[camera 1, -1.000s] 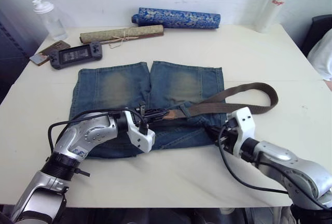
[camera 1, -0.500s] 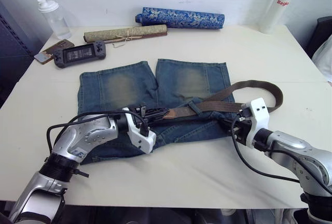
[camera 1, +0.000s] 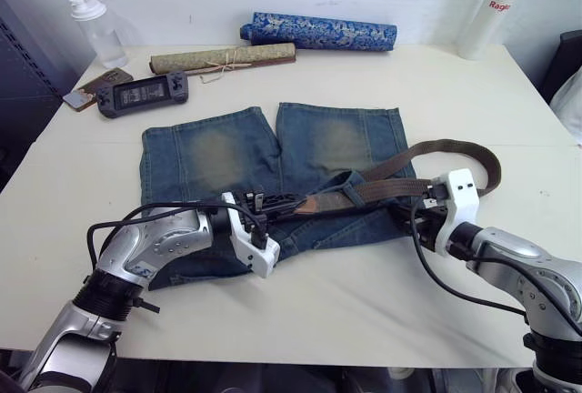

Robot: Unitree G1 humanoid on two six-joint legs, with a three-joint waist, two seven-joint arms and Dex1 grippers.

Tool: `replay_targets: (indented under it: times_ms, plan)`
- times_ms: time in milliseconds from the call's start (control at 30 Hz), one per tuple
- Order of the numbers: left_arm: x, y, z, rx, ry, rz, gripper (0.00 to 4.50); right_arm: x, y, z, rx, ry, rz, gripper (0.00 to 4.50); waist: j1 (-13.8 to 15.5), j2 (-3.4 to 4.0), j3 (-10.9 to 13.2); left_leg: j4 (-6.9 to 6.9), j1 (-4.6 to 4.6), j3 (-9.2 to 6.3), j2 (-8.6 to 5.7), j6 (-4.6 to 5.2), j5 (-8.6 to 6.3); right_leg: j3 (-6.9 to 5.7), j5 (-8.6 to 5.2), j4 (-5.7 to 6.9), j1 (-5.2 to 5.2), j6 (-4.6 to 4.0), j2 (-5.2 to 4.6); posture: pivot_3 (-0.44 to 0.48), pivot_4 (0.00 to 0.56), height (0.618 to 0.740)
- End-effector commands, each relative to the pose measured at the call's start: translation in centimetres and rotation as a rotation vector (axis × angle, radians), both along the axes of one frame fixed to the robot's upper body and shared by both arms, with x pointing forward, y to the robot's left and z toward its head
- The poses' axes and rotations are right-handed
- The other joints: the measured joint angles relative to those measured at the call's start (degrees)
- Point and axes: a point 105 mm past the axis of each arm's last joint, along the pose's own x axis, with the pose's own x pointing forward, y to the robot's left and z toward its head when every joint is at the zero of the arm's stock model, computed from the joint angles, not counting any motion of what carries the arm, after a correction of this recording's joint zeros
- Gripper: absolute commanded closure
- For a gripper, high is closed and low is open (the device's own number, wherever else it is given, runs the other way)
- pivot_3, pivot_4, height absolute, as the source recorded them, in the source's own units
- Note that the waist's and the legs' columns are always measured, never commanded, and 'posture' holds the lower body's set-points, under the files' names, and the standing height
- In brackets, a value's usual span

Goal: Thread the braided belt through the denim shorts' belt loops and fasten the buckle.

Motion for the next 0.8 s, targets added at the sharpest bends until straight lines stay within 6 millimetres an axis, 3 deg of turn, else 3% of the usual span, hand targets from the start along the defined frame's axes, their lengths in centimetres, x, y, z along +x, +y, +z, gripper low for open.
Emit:
replay_targets:
  times_ms: [33,200,400,633,800]
  plan:
    - [1.4,3.6,0.2,0.062,-0.018,0.145,4.50,0.3,-8.8,2.0,-0.112,-0.046,-0.361,4.45,0.0,0.00,0.0,0.00,0.00,0.00,0.00,0.00,0.00,0.00,0.00,0.00,0.00,0.00,0.00,0.000,0.150,0.637]
    - [1.4,2.5,0.0,0.051,-0.007,0.127,4.50,0.4,-6.4,2.2,-0.060,-0.050,-0.274,4.45,0.0,0.02,0.0,0.00,0.00,0.00,0.00,0.00,0.00,0.00,0.00,0.00,0.00,0.00,0.00,0.000,0.150,0.637]
    - [1.8,-2.6,-0.7,0.005,0.031,0.011,4.50,-0.2,-1.1,2.2,0.023,-0.020,-0.057,4.45,0.4,0.03,0.0,0.04,-0.03,-0.02,-0.04,0.00,0.00,0.00,0.01,0.01,0.02,0.01,-0.01,0.000,0.150,0.637]
    - [2.7,-5.9,-1.0,-0.009,0.053,-0.043,4.50,-0.6,-0.1,1.9,0.048,-0.003,-0.041,4.45,0.1,0.02,0.0,0.04,-0.07,-0.01,-0.09,-0.01,0.01,0.06,0.03,-0.03,0.01,0.05,-0.02,0.000,0.150,0.637]
    - [2.6,-7.4,0.6,-0.057,0.047,-0.068,4.50,-0.7,-0.6,1.5,0.058,0.006,-0.076,4.45,0.3,0.02,0.0,0.05,-0.06,-0.01,-0.11,-0.01,0.01,0.08,0.03,-0.02,0.01,0.06,-0.04,0.000,0.150,0.637]
